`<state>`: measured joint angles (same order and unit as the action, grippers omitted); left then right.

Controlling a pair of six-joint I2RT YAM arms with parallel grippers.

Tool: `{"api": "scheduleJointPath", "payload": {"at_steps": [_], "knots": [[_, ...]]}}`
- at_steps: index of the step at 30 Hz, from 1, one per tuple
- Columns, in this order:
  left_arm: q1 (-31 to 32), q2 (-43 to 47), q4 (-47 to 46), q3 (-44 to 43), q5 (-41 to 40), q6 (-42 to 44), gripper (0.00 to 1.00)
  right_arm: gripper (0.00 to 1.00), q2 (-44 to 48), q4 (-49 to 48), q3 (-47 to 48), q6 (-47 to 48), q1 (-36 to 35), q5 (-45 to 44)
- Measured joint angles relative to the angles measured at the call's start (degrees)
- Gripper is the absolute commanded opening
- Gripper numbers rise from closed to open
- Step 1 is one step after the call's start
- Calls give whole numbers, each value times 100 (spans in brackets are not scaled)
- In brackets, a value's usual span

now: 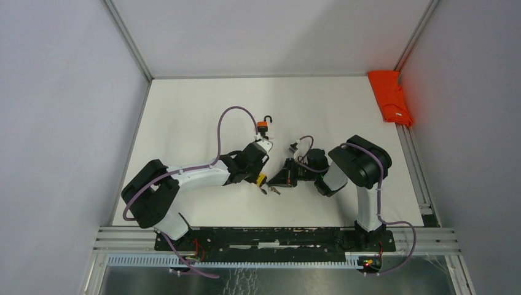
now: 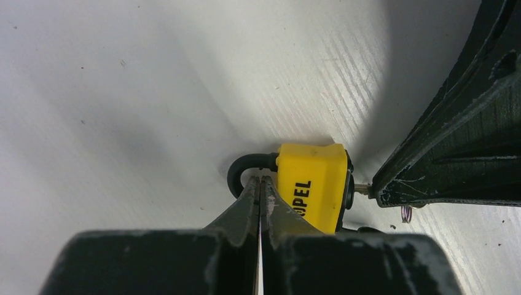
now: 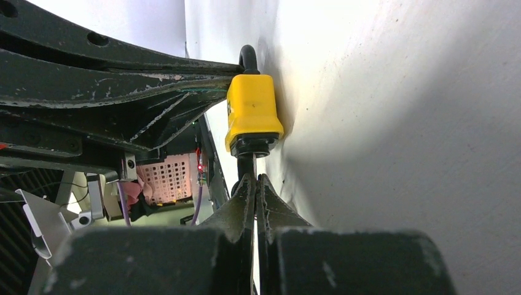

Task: Unlock with the key

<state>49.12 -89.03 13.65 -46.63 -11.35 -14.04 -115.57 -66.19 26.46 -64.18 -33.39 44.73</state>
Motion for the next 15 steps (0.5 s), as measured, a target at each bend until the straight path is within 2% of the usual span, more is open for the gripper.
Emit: {"api": "scheduleJointPath", "payload": {"at_steps": [15], "knots": [[-46,125,2,164,66,-313,2,0,-37,-37,22,-52,-50,-127]]}}
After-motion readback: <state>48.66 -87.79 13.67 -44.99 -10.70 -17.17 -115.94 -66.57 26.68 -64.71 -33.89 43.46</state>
